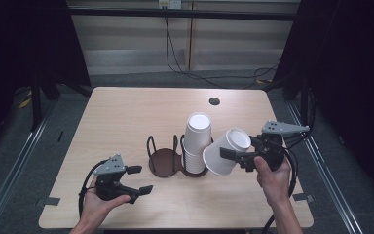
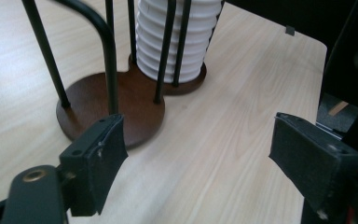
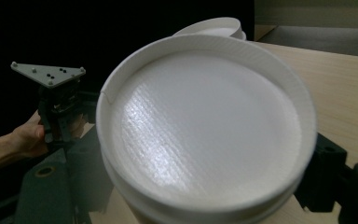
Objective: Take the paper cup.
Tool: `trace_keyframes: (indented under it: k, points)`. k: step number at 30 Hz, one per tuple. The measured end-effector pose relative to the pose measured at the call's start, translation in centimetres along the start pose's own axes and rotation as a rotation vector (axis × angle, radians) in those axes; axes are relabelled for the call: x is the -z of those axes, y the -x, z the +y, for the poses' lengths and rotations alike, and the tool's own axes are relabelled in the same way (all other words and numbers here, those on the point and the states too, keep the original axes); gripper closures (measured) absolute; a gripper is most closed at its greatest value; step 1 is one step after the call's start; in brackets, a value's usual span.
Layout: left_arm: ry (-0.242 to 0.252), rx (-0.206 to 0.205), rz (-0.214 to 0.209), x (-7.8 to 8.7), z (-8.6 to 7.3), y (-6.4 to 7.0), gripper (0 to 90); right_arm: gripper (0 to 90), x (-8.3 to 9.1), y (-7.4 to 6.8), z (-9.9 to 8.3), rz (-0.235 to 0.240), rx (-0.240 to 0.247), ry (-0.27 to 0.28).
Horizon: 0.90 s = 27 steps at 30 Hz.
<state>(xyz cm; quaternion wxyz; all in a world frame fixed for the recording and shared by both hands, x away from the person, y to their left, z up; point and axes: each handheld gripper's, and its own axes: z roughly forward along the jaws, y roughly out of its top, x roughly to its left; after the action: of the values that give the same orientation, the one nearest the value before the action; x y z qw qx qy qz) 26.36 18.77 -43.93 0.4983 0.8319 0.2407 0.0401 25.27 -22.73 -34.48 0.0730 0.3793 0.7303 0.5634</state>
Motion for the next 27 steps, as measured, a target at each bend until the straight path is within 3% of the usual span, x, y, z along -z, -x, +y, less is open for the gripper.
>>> trace_keyframes:
  k: [5, 9, 16, 25, 27]
  points:
    - [0.028, -0.009, -0.008, -0.4, 0.8, 0.2, 16.1, 22.2, -0.9, -0.4, -0.7, 0.013, 0.011, -0.027]
    - [0.040, -0.013, -0.044, -1.5, 2.2, 0.6, 17.1, 22.2, -2.1, -0.4, -1.7, 0.040, 0.008, -0.056]
    - [0.073, -0.060, -0.078, -2.3, 4.1, 1.8, 16.1, 22.3, -3.4, -0.9, -1.7, 0.051, 0.013, -0.102]
    - [0.072, -0.090, -0.127, -3.3, 4.3, 2.6, 16.2, 22.2, -5.8, -1.3, -3.2, 0.104, -0.008, -0.119]
    - [0.091, -0.095, -0.142, -3.2, 4.1, 2.7, 15.9, 22.3, -6.5, -1.3, -3.2, 0.110, -0.004, -0.142]
